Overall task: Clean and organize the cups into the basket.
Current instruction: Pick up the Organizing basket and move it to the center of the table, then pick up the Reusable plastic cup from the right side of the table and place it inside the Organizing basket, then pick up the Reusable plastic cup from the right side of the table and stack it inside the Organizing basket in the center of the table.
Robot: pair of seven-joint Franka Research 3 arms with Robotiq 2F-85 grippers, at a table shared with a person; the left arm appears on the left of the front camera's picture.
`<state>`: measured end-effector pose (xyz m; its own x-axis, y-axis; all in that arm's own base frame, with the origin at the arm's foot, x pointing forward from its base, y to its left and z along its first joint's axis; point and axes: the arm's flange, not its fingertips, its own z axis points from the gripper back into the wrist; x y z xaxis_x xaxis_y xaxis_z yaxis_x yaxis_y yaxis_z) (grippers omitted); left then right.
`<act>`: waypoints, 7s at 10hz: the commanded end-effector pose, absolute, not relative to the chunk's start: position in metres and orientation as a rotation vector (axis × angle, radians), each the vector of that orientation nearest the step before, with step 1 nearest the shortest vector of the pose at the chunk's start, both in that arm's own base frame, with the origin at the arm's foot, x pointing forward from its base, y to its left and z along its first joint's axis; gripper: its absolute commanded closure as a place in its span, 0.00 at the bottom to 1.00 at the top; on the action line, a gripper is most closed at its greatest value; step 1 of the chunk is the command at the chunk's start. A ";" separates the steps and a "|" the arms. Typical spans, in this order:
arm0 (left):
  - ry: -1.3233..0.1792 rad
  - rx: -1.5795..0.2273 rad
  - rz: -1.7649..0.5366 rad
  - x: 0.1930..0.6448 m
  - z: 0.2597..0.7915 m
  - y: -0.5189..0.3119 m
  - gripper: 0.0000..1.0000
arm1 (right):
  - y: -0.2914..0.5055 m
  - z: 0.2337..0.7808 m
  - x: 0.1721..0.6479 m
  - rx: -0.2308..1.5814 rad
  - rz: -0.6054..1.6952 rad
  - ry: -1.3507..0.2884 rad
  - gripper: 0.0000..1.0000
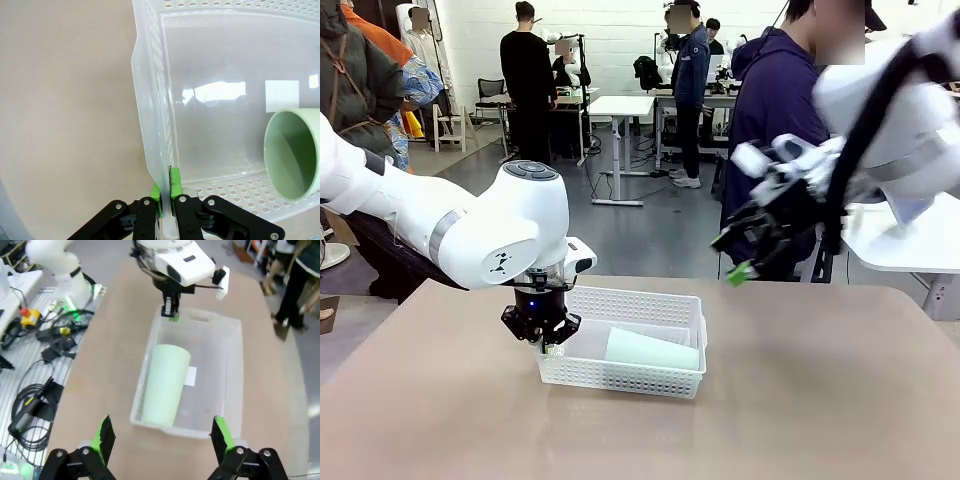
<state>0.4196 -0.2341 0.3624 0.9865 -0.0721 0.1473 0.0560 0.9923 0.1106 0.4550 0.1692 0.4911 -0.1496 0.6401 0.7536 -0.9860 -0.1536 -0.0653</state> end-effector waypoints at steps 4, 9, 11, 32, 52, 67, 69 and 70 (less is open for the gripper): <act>-0.153 0.114 -0.078 0.419 0.360 -0.234 1.00 | 0.035 0.405 0.473 0.942 1.416 -0.827 0.00; -0.153 0.114 -0.078 0.419 0.360 -0.234 1.00 | -0.037 0.337 0.445 1.002 1.278 -1.010 0.00; -0.153 0.114 -0.078 0.419 0.360 -0.234 1.00 | -0.038 0.339 0.453 0.994 1.284 -0.957 0.00; -0.153 0.114 -0.078 0.419 0.360 -0.234 1.00 | -0.038 0.339 0.453 0.994 1.284 -0.957 0.00; -0.153 0.114 -0.078 0.419 0.360 -0.234 1.00 | -0.010 0.231 0.525 1.194 1.308 -0.946 0.00; -0.153 0.114 -0.078 0.419 0.360 -0.234 1.00 | 0.003 0.363 0.452 1.319 1.249 -0.949 1.00; -0.153 0.114 -0.078 0.419 0.360 -0.234 1.00 | -0.015 0.418 0.430 1.313 1.242 -1.005 1.00; -0.153 0.114 -0.078 0.419 0.360 -0.234 1.00 | -0.020 0.435 0.425 1.257 1.229 -1.027 1.00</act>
<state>0.4197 -0.2340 0.3622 0.9865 -0.0721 0.1472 0.0560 0.9923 0.1105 0.4262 -0.0195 0.4315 0.0885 0.0844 0.9925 -0.9844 -0.1449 0.1001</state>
